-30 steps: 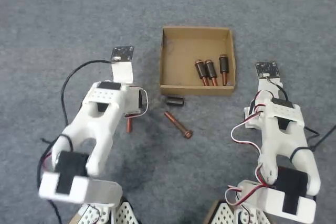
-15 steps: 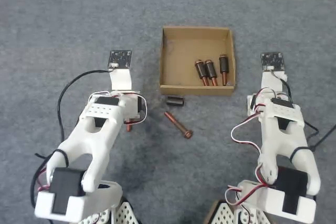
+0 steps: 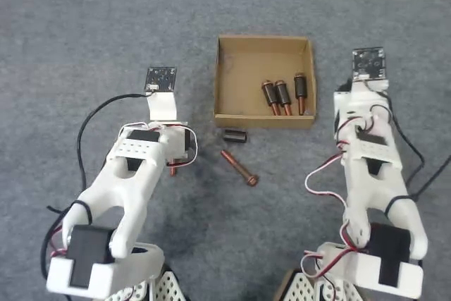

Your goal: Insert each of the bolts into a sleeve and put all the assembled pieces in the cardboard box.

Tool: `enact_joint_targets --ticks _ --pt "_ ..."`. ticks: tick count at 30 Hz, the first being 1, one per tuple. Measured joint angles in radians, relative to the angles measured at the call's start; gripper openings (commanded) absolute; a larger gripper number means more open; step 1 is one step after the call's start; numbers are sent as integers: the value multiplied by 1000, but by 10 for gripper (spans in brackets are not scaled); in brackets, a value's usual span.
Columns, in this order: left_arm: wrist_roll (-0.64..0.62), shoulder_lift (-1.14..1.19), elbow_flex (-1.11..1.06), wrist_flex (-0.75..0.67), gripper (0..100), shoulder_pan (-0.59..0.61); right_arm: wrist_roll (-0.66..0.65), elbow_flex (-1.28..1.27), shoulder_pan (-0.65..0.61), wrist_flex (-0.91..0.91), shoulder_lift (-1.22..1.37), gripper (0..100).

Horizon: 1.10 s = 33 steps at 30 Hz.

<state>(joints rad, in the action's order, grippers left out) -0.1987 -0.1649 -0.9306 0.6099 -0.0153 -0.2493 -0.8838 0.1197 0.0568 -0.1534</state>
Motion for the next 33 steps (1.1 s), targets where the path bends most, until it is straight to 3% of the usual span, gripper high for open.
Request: enact_joint_targets --ticks 13,21,26,33 --pt "0 0 0 0 12 0 31 -239 -264 588 9 7" --pt "0 0 0 0 12 0 341 -269 -419 652 9 7" --pt "0 0 0 0 12 0 373 -302 -514 671 9 7" --pt "0 0 0 0 12 0 376 -482 -638 944 9 7"
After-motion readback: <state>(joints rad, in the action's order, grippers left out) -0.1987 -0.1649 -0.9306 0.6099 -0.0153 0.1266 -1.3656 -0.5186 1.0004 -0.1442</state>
